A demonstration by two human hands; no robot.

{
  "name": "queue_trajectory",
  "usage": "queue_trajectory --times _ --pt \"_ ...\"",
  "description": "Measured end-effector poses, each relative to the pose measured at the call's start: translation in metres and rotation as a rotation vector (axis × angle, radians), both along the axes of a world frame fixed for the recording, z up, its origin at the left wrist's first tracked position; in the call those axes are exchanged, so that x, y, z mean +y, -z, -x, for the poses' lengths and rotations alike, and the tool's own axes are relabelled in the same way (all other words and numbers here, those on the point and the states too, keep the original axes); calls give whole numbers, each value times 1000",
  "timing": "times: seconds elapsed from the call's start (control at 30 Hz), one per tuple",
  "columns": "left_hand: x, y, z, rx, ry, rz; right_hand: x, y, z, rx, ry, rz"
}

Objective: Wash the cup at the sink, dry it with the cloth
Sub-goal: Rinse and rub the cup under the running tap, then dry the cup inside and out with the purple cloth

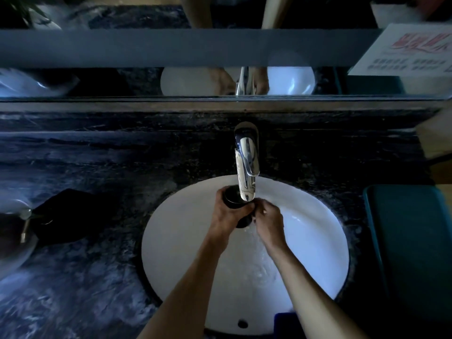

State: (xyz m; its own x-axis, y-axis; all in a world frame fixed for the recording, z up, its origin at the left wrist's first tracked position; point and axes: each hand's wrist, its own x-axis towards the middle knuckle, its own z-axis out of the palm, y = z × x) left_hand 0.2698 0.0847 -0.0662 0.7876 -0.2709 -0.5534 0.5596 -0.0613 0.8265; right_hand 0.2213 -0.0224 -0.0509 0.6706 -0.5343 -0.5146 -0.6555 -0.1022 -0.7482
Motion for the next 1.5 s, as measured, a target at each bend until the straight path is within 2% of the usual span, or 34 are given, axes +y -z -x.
queue_trajectory --times 0.13,0.23,0.3,0.37,0.57,0.77,1.03,1.27,1.4,1.5 --pt "-2 -6 0 -99 81 -61 -17 -37 -8 -158 58 14" --pt "-3 -10 5 -120 89 -44 -20 -84 -16 -348 31 -109" --pt "-3 -13 6 -160 120 -31 -16 -108 -23 -388 -47 -199" --pt "-4 -17 7 -204 152 -7 -10 -120 -29 -367 -73 -234" --pt "2 -21 16 -187 58 -85 -10 -134 -42 -271 78 -395" --pt "8 -24 23 -187 46 -114 -14 -134 -37 -248 9 -395" --pt "8 -29 22 -174 -12 -75 -4 -111 -28 -173 59 -350" --pt "16 -36 40 -158 -102 -113 -10 -108 -4 -253 90 -364" --pt "21 -46 55 3 -264 -148 -22 -103 44 -210 49 -234" --pt "29 -52 73 135 -292 -115 -32 -98 86 -200 -62 -112"
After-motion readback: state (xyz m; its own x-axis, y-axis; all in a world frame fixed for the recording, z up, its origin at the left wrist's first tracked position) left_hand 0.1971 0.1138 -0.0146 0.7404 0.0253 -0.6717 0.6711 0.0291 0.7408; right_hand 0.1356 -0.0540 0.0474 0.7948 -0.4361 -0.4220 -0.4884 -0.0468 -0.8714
